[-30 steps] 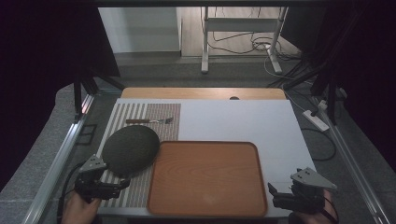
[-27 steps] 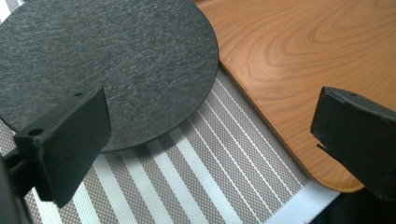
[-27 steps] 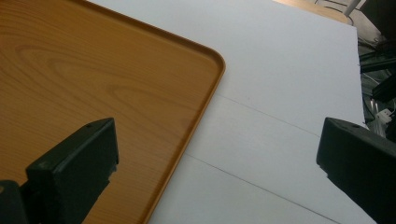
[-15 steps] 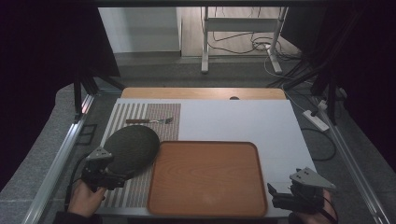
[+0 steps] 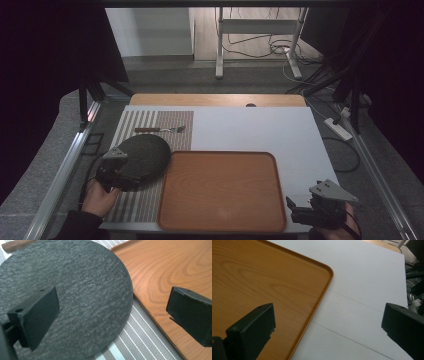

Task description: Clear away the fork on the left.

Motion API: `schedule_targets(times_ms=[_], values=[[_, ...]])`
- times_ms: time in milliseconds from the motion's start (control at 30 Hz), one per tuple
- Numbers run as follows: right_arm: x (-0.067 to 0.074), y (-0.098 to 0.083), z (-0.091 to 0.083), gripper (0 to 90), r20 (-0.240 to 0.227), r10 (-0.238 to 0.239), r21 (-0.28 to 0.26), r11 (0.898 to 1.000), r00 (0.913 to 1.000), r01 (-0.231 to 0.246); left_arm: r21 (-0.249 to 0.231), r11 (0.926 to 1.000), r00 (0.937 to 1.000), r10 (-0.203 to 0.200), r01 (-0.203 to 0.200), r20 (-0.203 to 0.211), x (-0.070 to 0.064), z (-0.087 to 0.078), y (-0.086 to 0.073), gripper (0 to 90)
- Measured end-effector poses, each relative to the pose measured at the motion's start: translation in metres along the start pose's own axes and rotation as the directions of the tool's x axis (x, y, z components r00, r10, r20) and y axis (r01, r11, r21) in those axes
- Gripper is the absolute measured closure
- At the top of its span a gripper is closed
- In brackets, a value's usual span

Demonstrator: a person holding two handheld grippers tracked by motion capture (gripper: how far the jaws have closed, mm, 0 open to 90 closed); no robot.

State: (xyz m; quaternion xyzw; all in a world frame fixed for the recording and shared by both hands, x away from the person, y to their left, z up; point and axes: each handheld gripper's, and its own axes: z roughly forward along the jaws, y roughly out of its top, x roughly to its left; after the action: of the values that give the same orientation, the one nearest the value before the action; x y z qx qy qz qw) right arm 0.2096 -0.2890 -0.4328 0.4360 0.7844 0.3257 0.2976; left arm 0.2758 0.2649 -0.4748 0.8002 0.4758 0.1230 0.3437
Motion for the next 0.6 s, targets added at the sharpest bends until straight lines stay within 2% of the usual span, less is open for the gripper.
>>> schedule_targets(times_ms=[367, 500, 600], values=[[0.0, 0.0, 0.0, 0.0, 0.001, 0.001, 0.004, 1.0, 1.0, -0.001, 0.002, 0.9999, 0.9999, 0.011, -0.011, 0.009, 0.013, 0.021, 0.018, 0.0], [0.0, 0.0, 0.0, 0.0, 0.001, 0.001, 0.004, 1.0, 1.0, -0.001, 0.019, 0.9996, 0.9997, 0.02, -0.021, 0.01, 0.018, 0.03, 0.026, 0.0], [0.0, 0.0, 0.0, 0.0, 0.002, 0.0, 0.005, 1.0, 1.0, 0.0, 0.027, 0.9996, 0.9998, 0.011, -0.011, 0.015, 0.022, 0.036, 0.032, 0.0]])
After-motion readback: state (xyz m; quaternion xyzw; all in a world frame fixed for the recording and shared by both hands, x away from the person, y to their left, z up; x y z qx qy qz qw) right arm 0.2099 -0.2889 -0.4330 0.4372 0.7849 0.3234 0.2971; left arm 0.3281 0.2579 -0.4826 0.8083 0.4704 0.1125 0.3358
